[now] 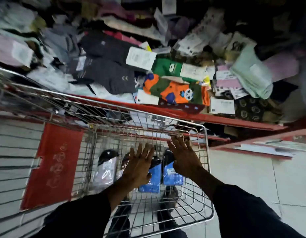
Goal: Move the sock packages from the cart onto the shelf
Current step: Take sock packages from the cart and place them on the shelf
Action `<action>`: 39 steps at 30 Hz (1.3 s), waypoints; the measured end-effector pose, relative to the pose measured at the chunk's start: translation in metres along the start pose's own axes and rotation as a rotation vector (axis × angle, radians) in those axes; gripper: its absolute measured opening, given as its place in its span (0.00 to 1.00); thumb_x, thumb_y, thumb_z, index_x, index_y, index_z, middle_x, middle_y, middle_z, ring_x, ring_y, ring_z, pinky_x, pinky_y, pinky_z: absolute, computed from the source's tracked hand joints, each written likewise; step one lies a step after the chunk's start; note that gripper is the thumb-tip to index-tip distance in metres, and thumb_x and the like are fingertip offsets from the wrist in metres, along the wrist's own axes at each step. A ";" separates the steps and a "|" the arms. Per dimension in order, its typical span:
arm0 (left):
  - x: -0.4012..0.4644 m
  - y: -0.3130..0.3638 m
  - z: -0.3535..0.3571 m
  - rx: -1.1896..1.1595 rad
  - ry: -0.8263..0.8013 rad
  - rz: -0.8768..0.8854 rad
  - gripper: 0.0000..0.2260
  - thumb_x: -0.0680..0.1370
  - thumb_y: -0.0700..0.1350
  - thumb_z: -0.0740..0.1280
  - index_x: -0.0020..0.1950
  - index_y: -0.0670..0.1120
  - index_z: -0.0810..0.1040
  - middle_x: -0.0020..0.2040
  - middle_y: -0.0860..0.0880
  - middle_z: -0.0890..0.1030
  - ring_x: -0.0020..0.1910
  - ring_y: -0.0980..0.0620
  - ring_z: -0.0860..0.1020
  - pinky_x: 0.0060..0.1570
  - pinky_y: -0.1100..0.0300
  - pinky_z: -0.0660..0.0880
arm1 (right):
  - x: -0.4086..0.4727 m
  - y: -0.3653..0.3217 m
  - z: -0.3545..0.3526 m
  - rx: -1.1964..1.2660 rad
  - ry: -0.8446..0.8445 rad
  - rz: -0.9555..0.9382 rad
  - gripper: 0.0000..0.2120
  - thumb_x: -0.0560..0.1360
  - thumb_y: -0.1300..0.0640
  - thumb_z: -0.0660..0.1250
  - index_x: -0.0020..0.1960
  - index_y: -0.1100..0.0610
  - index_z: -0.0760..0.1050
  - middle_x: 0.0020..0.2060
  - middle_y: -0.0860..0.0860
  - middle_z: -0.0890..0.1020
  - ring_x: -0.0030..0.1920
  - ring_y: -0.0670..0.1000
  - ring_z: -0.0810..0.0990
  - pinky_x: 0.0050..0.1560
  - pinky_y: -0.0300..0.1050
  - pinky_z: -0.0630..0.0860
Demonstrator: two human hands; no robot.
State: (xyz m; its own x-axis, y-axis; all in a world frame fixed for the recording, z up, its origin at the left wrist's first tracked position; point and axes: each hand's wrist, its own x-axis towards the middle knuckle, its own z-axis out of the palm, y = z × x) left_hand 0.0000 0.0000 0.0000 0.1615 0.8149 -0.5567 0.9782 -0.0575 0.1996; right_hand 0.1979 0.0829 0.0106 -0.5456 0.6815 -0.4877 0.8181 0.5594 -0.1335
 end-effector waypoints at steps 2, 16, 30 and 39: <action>0.019 0.002 0.013 0.013 -0.079 -0.001 0.48 0.75 0.53 0.72 0.83 0.43 0.43 0.84 0.41 0.45 0.82 0.36 0.46 0.78 0.34 0.50 | 0.020 0.004 0.016 -0.029 -0.129 0.006 0.43 0.74 0.52 0.65 0.83 0.57 0.47 0.83 0.57 0.48 0.83 0.60 0.44 0.81 0.61 0.44; 0.077 0.004 0.008 0.195 -0.284 0.115 0.29 0.66 0.56 0.79 0.60 0.42 0.79 0.65 0.41 0.75 0.70 0.41 0.68 0.70 0.39 0.69 | 0.088 0.027 0.035 -0.101 -0.476 -0.044 0.44 0.61 0.37 0.80 0.69 0.58 0.71 0.63 0.58 0.76 0.66 0.60 0.75 0.64 0.55 0.77; -0.006 0.002 -0.037 0.134 0.026 0.139 0.35 0.65 0.51 0.79 0.66 0.42 0.68 0.54 0.44 0.82 0.53 0.43 0.79 0.58 0.49 0.76 | -0.016 -0.001 -0.040 0.219 0.005 -0.037 0.37 0.62 0.39 0.77 0.63 0.59 0.74 0.52 0.54 0.85 0.55 0.58 0.83 0.50 0.44 0.73; -0.125 -0.017 -0.238 0.218 0.408 0.060 0.32 0.66 0.58 0.72 0.67 0.50 0.69 0.60 0.49 0.79 0.63 0.46 0.74 0.67 0.50 0.67 | -0.075 -0.035 -0.242 0.093 0.281 -0.026 0.30 0.62 0.42 0.76 0.62 0.47 0.77 0.55 0.48 0.84 0.56 0.53 0.82 0.56 0.44 0.75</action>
State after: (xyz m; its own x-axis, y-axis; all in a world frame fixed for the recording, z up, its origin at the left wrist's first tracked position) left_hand -0.0681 0.0369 0.2580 0.1968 0.9642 -0.1780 0.9804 -0.1957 0.0236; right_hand 0.1660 0.1262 0.2605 -0.5849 0.7788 -0.2266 0.8093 0.5415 -0.2276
